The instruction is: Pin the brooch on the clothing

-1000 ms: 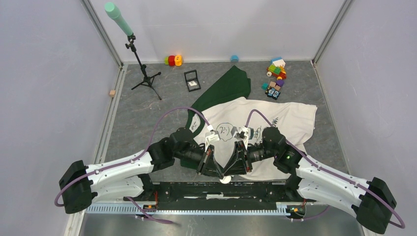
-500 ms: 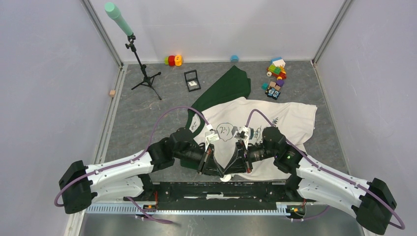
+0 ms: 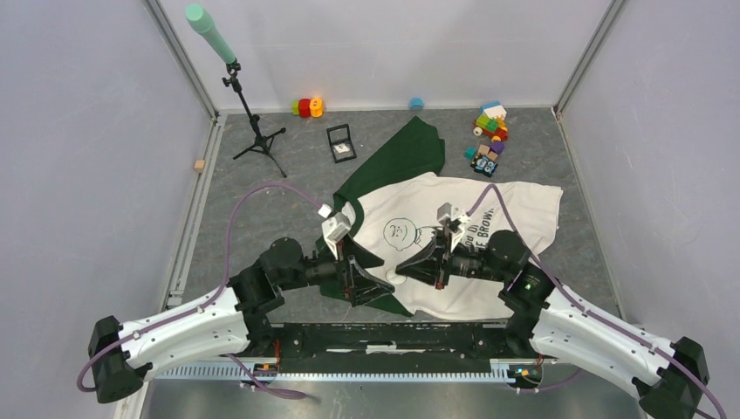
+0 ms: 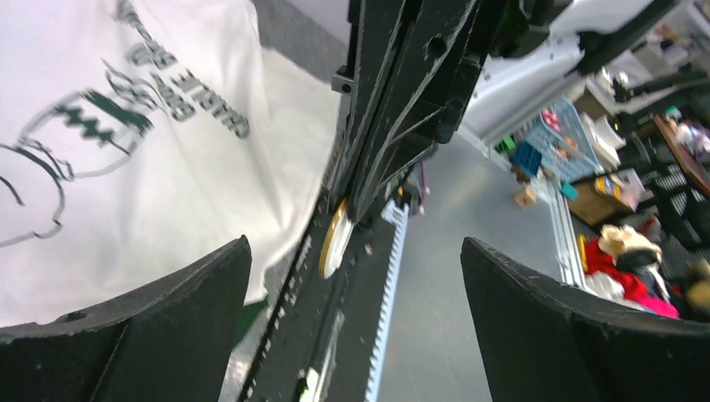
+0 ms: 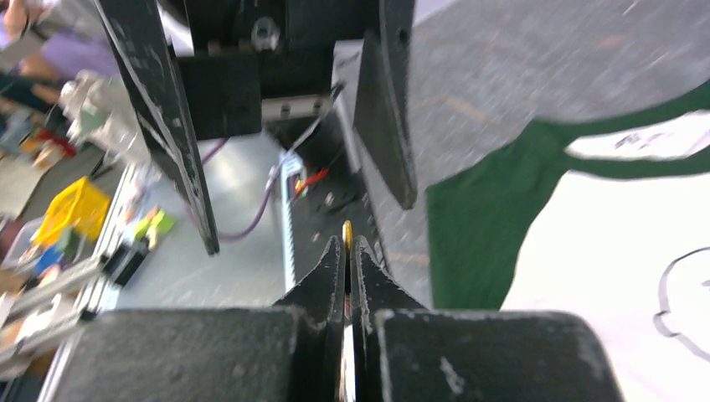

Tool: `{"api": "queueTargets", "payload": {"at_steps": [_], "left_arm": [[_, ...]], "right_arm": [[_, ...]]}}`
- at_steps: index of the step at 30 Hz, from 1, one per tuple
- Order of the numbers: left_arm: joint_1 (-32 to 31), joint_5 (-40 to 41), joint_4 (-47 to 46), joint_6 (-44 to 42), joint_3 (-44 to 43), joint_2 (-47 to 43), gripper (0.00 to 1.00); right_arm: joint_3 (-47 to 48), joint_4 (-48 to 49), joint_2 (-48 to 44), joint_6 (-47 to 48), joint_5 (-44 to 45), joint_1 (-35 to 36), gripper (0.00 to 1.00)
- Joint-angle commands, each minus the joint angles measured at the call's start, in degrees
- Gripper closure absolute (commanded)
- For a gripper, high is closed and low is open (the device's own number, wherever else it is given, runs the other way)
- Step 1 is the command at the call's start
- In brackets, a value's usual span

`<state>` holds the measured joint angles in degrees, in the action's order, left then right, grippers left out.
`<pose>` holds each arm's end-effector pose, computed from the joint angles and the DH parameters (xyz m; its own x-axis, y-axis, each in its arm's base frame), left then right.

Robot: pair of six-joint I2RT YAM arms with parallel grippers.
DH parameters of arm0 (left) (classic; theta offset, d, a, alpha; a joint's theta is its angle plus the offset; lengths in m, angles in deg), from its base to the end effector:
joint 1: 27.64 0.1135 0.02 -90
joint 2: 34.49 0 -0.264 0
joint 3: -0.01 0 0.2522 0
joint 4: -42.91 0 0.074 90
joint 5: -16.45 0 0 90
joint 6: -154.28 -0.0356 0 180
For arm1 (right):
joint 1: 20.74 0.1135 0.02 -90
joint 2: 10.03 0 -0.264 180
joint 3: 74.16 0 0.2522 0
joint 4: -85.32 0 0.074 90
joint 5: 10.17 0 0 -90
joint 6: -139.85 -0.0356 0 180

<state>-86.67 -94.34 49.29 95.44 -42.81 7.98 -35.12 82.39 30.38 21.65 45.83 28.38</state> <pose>0.0839 -0.1644 0.2820 -0.5550 -0.0152 -0.8317 0.8134 0.1993 -0.5465 0.0990 0.1448 0.2708 -0.5119 0.0072 -0.8590 -0.8509 0.1334 0.5082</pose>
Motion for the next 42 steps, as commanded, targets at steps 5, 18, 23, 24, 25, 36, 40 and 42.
{"api": "queueTargets", "payload": {"at_steps": [5, 18, 23, 24, 25, 36, 40, 42], "left_arm": [[-1.3, 11.45, -29.31, 6.92, 6.74, 2.38, 0.0], [-7.73, 17.41, -54.5, 9.7, 7.4, 16.68, 0.16], [-7.7, 20.61, -55.11, 9.56, 7.87, 16.08, 0.31], [-7.7, 22.23, -54.96, 9.54, 7.88, 15.95, 0.33], [-7.69, 22.67, -54.65, 9.54, 7.84, 15.87, 0.35], [-7.69, 23.04, -58.62, 10.38, 7.48, 17.28, 0.51], [-7.72, 21.9, -58.33, 10.33, 6.81, 17.65, 0.52], [-7.69, 22.15, -58.58, 10.48, 6.78, 17.92, 0.55]], "right_arm": [[-0.05, 20.14, -2.43, -4.19, 20.58, -0.08, 1.0], [-6.31, 31.86, -6.99, -8.66, 26.28, -0.06, 1.0], [-7.27, 33.69, -8.08, -9.67, 26.48, -0.11, 1.0], [-7.44, 34.03, -8.21, -9.79, 26.52, -0.06, 1.0], [-7.65, 34.31, -8.35, -9.99, 26.53, -0.02, 1.0], [-8.28, 35.93, -7.56, -10.9, 25.28, -0.07, 1.0], [-8.16, 35.93, -7.34, -10.99, 24.8, -0.05, 1.0], [-8.14, 36.14, -7.19, -11.19, 24.72, -0.08, 1.0]]}}
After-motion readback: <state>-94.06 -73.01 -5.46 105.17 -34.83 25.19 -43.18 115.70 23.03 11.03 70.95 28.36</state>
